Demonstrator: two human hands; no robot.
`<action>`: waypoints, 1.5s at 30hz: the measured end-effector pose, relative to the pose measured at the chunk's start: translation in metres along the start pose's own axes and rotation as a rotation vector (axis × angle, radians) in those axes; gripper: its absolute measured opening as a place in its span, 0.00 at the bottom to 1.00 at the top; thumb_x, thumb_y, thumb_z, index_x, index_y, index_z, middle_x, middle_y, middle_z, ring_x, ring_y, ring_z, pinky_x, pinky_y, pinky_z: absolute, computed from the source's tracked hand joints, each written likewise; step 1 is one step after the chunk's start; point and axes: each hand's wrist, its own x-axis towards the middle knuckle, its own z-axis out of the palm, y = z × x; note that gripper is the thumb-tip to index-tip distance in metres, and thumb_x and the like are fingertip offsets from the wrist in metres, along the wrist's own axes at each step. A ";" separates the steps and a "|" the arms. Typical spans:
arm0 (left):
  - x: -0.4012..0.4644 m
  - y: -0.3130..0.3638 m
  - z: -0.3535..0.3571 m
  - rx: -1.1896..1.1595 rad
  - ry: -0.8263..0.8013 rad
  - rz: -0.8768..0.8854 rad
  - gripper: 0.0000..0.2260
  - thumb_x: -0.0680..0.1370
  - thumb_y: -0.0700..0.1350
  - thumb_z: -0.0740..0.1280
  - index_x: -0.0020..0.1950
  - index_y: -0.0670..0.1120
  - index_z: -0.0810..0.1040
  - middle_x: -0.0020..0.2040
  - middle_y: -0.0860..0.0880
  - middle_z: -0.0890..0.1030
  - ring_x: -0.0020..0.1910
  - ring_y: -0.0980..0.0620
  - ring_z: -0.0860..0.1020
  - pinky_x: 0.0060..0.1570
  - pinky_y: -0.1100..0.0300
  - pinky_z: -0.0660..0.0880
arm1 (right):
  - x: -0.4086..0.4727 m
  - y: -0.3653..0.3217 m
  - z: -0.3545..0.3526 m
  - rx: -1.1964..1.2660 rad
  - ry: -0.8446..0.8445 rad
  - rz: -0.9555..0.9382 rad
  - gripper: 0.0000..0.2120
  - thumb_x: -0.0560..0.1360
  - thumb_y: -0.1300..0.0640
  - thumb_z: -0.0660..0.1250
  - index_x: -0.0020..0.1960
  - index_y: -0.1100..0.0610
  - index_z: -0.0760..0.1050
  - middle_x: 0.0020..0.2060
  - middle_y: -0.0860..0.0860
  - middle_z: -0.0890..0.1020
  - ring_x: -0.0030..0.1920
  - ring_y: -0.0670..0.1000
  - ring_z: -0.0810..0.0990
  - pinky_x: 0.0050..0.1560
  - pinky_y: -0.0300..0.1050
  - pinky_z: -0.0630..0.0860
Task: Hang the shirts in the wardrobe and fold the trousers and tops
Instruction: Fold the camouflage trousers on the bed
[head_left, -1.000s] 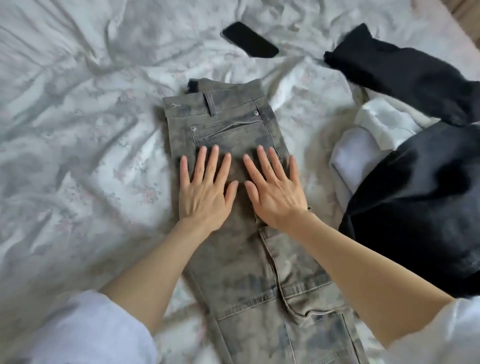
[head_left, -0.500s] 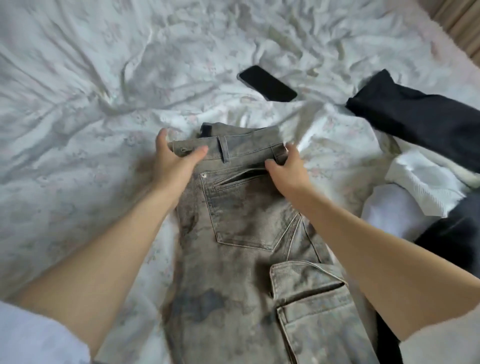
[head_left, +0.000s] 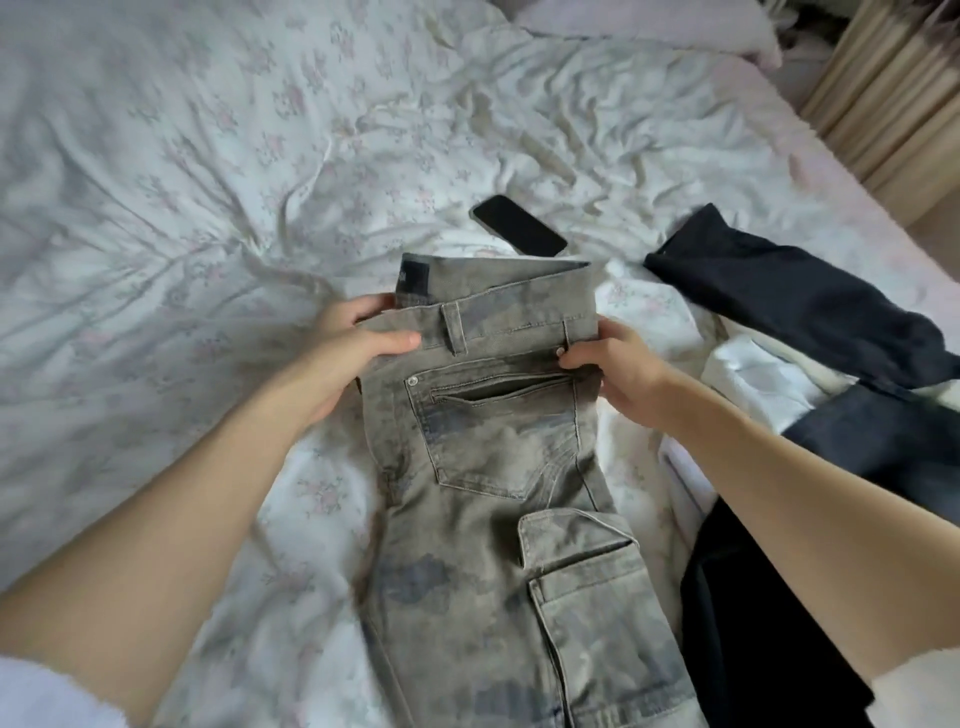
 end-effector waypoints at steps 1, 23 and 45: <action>-0.018 0.006 0.002 0.057 -0.013 0.076 0.23 0.67 0.39 0.75 0.61 0.49 0.76 0.52 0.58 0.80 0.53 0.59 0.78 0.56 0.63 0.71 | -0.017 -0.002 -0.006 -0.021 -0.002 -0.015 0.17 0.71 0.74 0.59 0.44 0.53 0.75 0.38 0.49 0.81 0.40 0.47 0.79 0.39 0.41 0.77; -0.301 -0.126 0.073 0.938 -0.688 0.409 0.16 0.78 0.49 0.60 0.65 0.55 0.75 0.76 0.53 0.57 0.76 0.51 0.45 0.73 0.47 0.37 | -0.269 0.129 -0.029 -1.756 -0.272 -0.403 0.29 0.73 0.61 0.63 0.73 0.53 0.62 0.74 0.53 0.59 0.75 0.56 0.55 0.71 0.63 0.48; -0.144 -0.131 0.092 1.428 -0.157 0.226 0.28 0.78 0.60 0.36 0.77 0.52 0.44 0.78 0.49 0.47 0.76 0.47 0.45 0.72 0.44 0.44 | -0.123 0.134 0.026 -1.602 -0.154 -0.304 0.26 0.80 0.44 0.37 0.75 0.48 0.35 0.75 0.47 0.39 0.75 0.50 0.36 0.72 0.58 0.34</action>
